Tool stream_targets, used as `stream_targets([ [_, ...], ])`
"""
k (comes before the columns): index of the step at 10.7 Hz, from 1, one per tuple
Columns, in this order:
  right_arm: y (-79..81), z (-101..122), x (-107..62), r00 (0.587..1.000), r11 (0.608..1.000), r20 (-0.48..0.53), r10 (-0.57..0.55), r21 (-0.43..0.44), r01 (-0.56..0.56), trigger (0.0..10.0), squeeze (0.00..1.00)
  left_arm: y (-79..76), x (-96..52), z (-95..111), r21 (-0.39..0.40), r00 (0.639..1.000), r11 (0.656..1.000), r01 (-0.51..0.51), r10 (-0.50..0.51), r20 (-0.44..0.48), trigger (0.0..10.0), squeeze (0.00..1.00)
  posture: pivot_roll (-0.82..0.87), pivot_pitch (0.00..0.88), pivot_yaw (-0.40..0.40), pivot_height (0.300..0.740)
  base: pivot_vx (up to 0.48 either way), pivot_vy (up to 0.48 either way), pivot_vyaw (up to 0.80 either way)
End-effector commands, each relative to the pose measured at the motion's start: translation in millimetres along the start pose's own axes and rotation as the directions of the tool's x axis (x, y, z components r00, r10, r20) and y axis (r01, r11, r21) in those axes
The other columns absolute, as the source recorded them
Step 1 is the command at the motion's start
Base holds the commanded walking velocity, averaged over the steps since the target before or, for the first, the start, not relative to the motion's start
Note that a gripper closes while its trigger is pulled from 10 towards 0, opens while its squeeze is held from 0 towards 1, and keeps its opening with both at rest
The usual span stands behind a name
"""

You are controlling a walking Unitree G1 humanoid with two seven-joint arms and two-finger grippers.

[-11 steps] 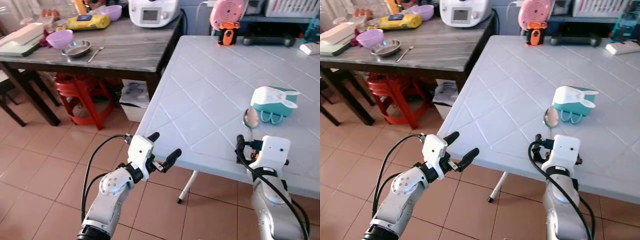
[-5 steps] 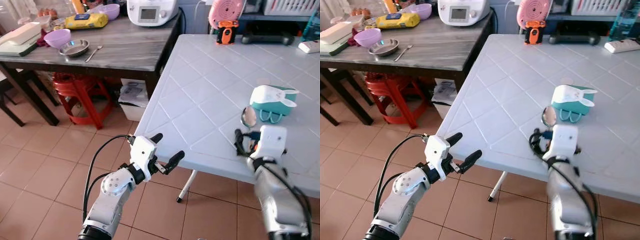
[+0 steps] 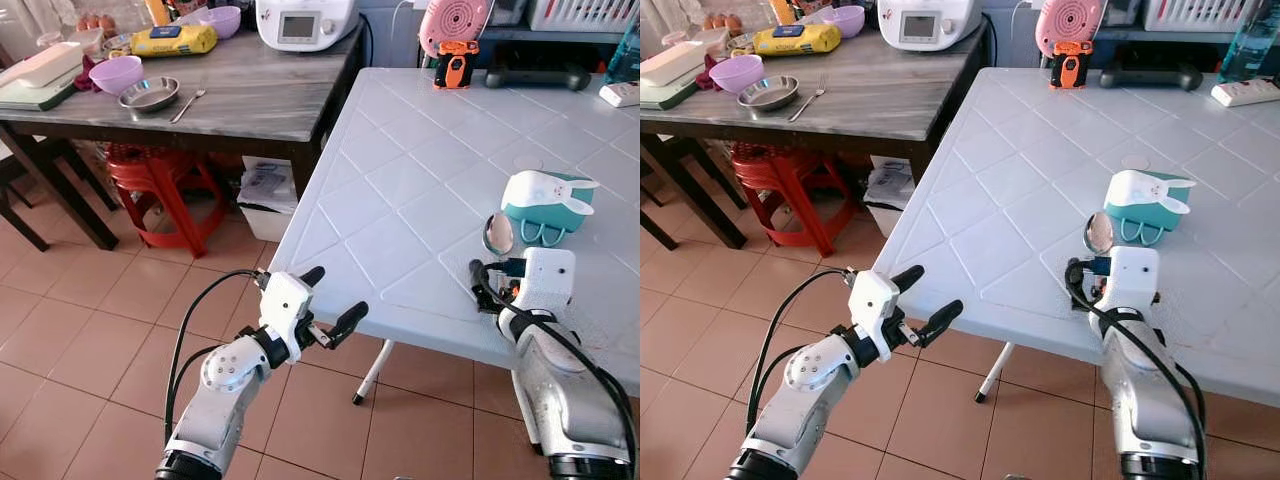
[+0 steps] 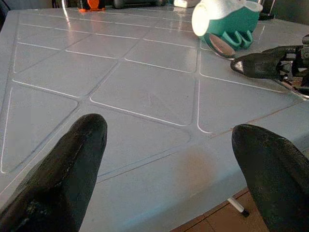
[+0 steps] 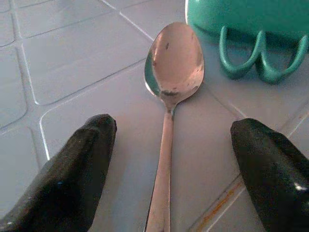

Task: Setting the table

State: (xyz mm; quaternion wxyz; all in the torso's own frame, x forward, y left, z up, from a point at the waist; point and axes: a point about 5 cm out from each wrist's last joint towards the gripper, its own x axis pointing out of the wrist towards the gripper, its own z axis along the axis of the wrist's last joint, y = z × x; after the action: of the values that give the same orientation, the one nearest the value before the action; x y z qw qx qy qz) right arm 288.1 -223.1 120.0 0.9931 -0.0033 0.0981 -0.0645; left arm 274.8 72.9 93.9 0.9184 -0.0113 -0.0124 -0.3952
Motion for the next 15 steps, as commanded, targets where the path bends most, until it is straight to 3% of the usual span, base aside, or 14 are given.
stream_targets([
  [1, 0.2, -13.1, -4.4, 0.997, 0.999, -0.076, 0.012, 0.039, -0.009, 0.0, 0.00, 1.0, -3.4, -2.2, 0.012, 1.000, 1.000, 0.004, -0.004, -0.024, 10.0, 0.00, -0.17, 0.099, 0.096, 0.740, 0.000, 0.000, 0.00],
  [5, -6.8, -10.5, -8.6, 0.992, 0.990, -0.121, 0.032, 0.139, -0.015, 0.0, 0.00, 0.6, -3.2, -2.4, 0.020, 0.999, 1.000, 0.015, -0.014, -0.036, 10.0, 0.00, -0.17, 0.101, 0.107, 0.740, 0.000, 0.000, 0.00],
  [9, -12.9, -6.2, -1.1, 0.988, 0.989, -0.137, 0.068, 0.137, -0.049, 0.0, 0.00, 0.5, -1.2, -2.2, 0.024, 0.999, 0.999, 0.023, -0.022, -0.043, 10.0, 0.00, -0.17, 0.102, 0.114, 0.740, 0.000, 0.000, 0.00],
  [15, 1.2, -9.8, 7.2, 0.967, 0.983, -0.191, 0.167, 0.103, -0.150, 0.0, 0.00, 1.8, -1.4, -4.9, 0.025, 0.998, 1.000, 0.017, -0.015, -0.055, 10.0, 0.00, -0.16, 0.100, 0.109, 0.740, 0.000, 0.000, 0.00],
])
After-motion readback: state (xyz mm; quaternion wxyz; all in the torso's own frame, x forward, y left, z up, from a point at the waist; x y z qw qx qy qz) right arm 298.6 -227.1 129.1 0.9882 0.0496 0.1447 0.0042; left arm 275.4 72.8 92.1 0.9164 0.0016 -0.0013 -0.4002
